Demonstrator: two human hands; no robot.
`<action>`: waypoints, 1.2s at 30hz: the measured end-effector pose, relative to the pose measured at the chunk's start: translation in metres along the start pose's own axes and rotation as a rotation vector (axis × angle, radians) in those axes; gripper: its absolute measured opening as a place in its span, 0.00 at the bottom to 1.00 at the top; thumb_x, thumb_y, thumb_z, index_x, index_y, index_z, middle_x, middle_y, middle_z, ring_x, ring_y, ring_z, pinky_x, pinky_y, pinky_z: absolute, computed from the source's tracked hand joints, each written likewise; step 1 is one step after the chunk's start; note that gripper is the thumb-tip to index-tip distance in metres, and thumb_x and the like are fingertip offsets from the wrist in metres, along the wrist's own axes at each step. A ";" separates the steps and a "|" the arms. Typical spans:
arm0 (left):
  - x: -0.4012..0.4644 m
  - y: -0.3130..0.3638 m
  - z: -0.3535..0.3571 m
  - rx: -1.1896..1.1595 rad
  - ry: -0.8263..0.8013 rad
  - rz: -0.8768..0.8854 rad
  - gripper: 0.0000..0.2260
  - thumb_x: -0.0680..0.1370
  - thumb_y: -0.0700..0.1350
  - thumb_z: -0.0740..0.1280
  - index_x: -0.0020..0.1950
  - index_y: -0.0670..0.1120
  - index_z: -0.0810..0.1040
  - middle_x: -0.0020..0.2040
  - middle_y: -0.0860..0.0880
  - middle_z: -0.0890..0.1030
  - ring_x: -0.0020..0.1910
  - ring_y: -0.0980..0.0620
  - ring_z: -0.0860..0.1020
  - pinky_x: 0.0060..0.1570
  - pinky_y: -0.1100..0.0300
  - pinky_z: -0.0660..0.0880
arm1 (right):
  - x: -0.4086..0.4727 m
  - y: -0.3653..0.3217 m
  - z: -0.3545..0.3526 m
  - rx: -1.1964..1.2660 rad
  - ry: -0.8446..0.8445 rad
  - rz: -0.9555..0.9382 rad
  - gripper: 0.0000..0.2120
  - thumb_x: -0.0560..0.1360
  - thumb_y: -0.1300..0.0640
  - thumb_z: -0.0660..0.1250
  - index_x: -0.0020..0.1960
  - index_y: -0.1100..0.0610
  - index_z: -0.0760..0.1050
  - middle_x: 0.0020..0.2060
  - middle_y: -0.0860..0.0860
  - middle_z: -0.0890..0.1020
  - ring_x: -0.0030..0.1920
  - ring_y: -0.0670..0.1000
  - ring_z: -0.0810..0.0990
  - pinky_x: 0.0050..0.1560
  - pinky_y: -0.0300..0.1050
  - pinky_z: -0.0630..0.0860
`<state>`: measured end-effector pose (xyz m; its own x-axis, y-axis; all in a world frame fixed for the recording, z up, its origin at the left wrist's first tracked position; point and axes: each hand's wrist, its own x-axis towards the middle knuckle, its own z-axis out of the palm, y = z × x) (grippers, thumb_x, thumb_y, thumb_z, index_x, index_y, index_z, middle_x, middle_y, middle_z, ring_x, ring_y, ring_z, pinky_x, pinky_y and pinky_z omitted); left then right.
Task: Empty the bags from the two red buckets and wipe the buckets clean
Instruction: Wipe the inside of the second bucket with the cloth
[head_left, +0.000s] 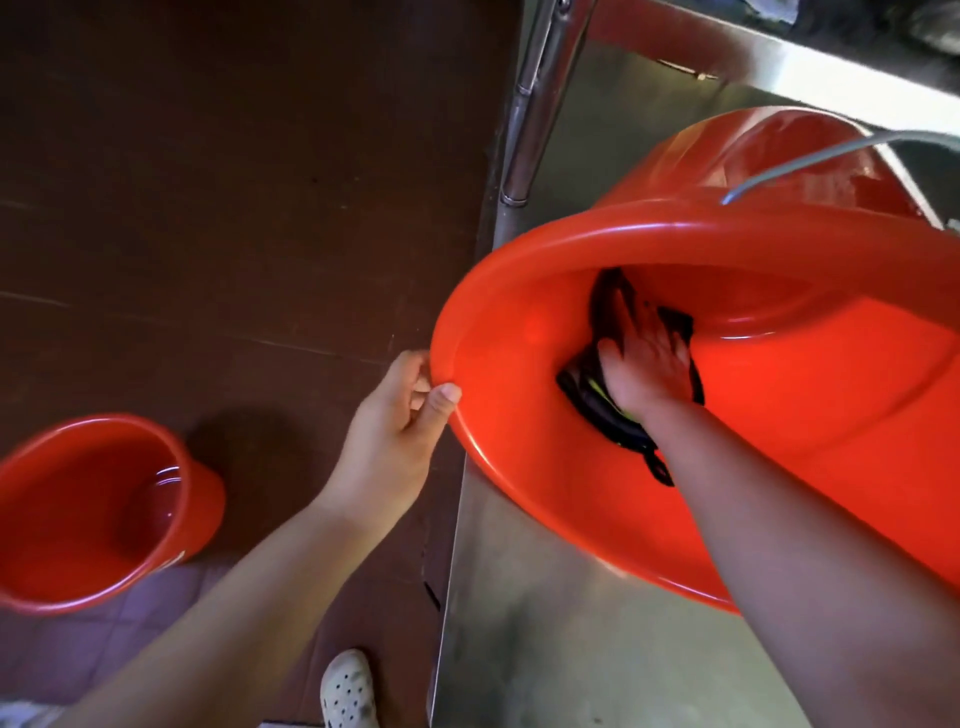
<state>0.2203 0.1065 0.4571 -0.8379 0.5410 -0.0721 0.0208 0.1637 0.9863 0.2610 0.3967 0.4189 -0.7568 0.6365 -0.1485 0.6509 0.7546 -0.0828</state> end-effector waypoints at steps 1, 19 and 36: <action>-0.002 -0.004 0.004 -0.043 -0.023 -0.054 0.05 0.79 0.51 0.62 0.53 0.53 0.73 0.46 0.53 0.80 0.50 0.53 0.80 0.54 0.46 0.78 | 0.001 -0.002 0.002 -0.005 0.012 0.010 0.29 0.79 0.45 0.50 0.77 0.46 0.45 0.78 0.47 0.49 0.77 0.47 0.48 0.75 0.54 0.46; -0.019 -0.002 0.025 0.091 0.040 -0.145 0.06 0.80 0.42 0.62 0.49 0.53 0.68 0.45 0.51 0.81 0.46 0.49 0.82 0.50 0.42 0.77 | -0.149 -0.063 0.020 0.115 0.051 -0.189 0.34 0.71 0.44 0.44 0.76 0.46 0.42 0.77 0.48 0.51 0.77 0.47 0.48 0.75 0.47 0.45; -0.015 -0.008 0.015 -0.050 -0.152 -0.235 0.12 0.80 0.40 0.62 0.54 0.58 0.68 0.50 0.54 0.79 0.51 0.60 0.80 0.57 0.49 0.77 | -0.004 -0.013 0.001 -0.077 -0.019 0.004 0.30 0.78 0.40 0.46 0.78 0.47 0.45 0.78 0.49 0.50 0.77 0.48 0.47 0.74 0.55 0.45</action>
<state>0.2406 0.1100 0.4482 -0.7250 0.6112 -0.3175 -0.1945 0.2606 0.9457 0.2555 0.3847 0.4193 -0.7528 0.6367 -0.1670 0.6466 0.7628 -0.0059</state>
